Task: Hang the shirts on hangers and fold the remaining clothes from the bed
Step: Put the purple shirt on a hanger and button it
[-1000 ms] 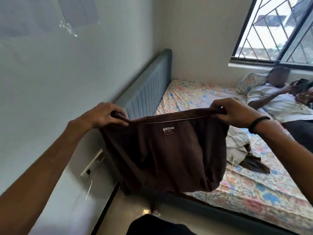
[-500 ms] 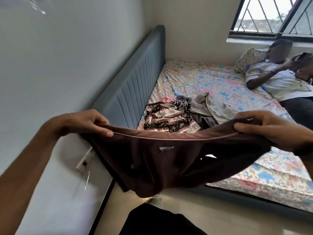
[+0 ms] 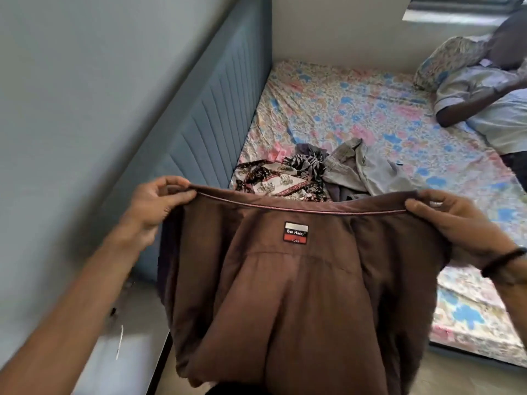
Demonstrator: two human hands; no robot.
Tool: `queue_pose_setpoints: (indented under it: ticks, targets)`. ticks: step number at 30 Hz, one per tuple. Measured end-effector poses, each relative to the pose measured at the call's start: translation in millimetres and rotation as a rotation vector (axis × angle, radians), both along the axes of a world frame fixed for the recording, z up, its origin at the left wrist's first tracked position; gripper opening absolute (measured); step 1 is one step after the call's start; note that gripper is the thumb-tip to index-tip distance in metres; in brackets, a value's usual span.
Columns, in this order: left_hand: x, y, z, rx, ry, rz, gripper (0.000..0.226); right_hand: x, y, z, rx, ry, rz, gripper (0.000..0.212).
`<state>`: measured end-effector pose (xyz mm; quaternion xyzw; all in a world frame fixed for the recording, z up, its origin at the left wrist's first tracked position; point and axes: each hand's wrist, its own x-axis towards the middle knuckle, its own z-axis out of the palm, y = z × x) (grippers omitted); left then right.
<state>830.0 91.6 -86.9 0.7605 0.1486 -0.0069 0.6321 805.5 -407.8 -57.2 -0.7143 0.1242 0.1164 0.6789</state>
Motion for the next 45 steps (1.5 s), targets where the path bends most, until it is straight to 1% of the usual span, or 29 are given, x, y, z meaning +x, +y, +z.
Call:
queue_pose_setpoints:
  ticks: [2,3,5,6,7,8,9,10,12,16,18,20,21,23,25,26,28,30,31,32,33,35,36,38,40,41,43,44,45]
  targets:
    - [45.5,-9.2,-60.1,0.164,0.023,0.017,0.034,45.6,-3.3,-66.2,-0.152,0.055,-0.020,0.059]
    - [67.6,-14.9,-88.4,0.226,0.044,0.020,0.037,70.4,-11.1,-105.7,-0.213,0.082,-0.018,0.071]
    - [113.8,-24.6,-144.3,0.321,0.098,0.020,0.038,120.2,-30.2,-184.5,-0.289,0.133,-0.008,0.078]
    - [139.1,-28.3,-170.4,0.365,0.113,0.016,0.036,144.9,-37.8,-224.8,-0.342,0.156,-0.019,0.076]
    - [163.4,-30.8,-193.4,0.400,0.138,0.014,0.033,166.4,-38.8,-251.2,-0.404,0.175,-0.016,0.069]
    - [192.6,-33.7,-220.1,0.421,0.160,0.020,0.030,189.7,-34.2,-271.8,-0.476,0.187,-0.015,0.052]
    - [214.0,-36.0,-235.5,0.421,0.191,0.033,0.027,207.3,-27.0,-280.9,-0.559,0.167,-0.013,0.031]
    - [238.5,-39.4,-256.2,0.427,0.224,0.037,0.025,225.4,-19.8,-292.6,-0.633,0.153,-0.022,0.014]
    - [283.2,-46.6,-288.9,0.470,0.269,0.026,0.026,261.4,-15.8,-323.9,-0.730,0.131,-0.058,0.015]
    - [352.8,-59.8,-345.8,0.522,0.390,0.035,0.026,311.4,-12.6,-381.6,-0.833,0.180,-0.125,0.019]
    - [369.4,-69.6,-369.2,0.555,0.408,0.040,0.024,324.2,-12.5,-397.8,-0.856,0.213,-0.125,0.022]
    - [372.3,-78.2,-386.2,0.596,0.425,0.029,0.016,330.8,-7.1,-406.0,-0.852,0.241,-0.142,0.023]
    - [370.6,-86.3,-393.1,0.619,0.429,0.016,0.022,331.4,-7.8,-409.4,-0.832,0.243,-0.155,0.022]
    - [362.8,-102.7,-403.6,0.681,0.398,-0.017,0.048,325.8,-9.9,-412.2,-0.789,0.167,-0.183,0.017]
    - [346.0,-130.4,-405.7,0.763,0.289,-0.061,0.067,312.7,-18.7,-411.4,-0.858,0.000,-0.182,0.015]
    - [335.6,-149.0,-404.7,0.805,0.209,-0.098,0.070,302.9,-24.6,-409.0,-0.915,-0.080,-0.176,0.015]
    - [313.5,-195.8,-392.6,0.891,0.090,-0.176,0.066,283.3,-40.3,-400.2,-1.040,-0.175,-0.242,0.019]
    - [294.1,-247.4,-379.4,0.932,0.004,-0.260,0.058,264.2,-66.2,-397.5,-1.090,-0.125,-0.476,0.021]
    - [285.7,-272.3,-373.8,0.891,-0.031,-0.326,0.051,253.1,-79.9,-400.1,-1.061,-0.059,-0.614,0.022]
    - [280.0,-300.6,-372.7,0.785,-0.060,-0.409,0.041,243.5,-97.9,-401.9,-1.000,0.027,-0.722,0.025]
    - [273.3,-328.5,-369.8,0.651,-0.045,-0.509,0.031,236.3,-111.9,-404.3,-0.917,0.134,-0.771,0.030]
    - [257.0,-385.2,-367.1,0.475,0.068,-0.708,0.021,224.0,-133.1,-407.7,-0.789,0.299,-0.690,0.037]
    - [247.7,-411.4,-367.1,0.405,0.132,-0.780,0.020,218.5,-140.8,-410.3,-0.787,0.320,-0.617,0.037]
    - [229.4,-457.3,-368.8,0.253,0.291,-0.803,0.022,212.4,-154.0,-412.1,-0.846,0.305,-0.476,0.036]
    - [215.3,-493.8,-374.8,0.157,0.457,-0.730,0.027,213.6,-166.4,-412.2,-0.967,0.233,-0.310,0.038]
    - [210.0,-507.3,-379.8,0.153,0.505,-0.676,0.031,214.4,-171.7,-414.4,-1.048,0.170,-0.197,0.043]
    - [204.0,-526.0,-391.4,0.162,0.542,-0.555,0.039,216.5,-178.0,-416.3,-1.293,0.003,0.112,0.058]
    - [202.7,-531.4,-400.4,0.174,0.552,-0.505,0.040,217.7,-182.4,-417.2,-1.378,-0.099,0.266,0.062]
    - [204.4,-535.8,-403.9,0.196,0.568,-0.479,0.037,219.9,-188.4,-417.6,-1.413,-0.180,0.389,0.059]
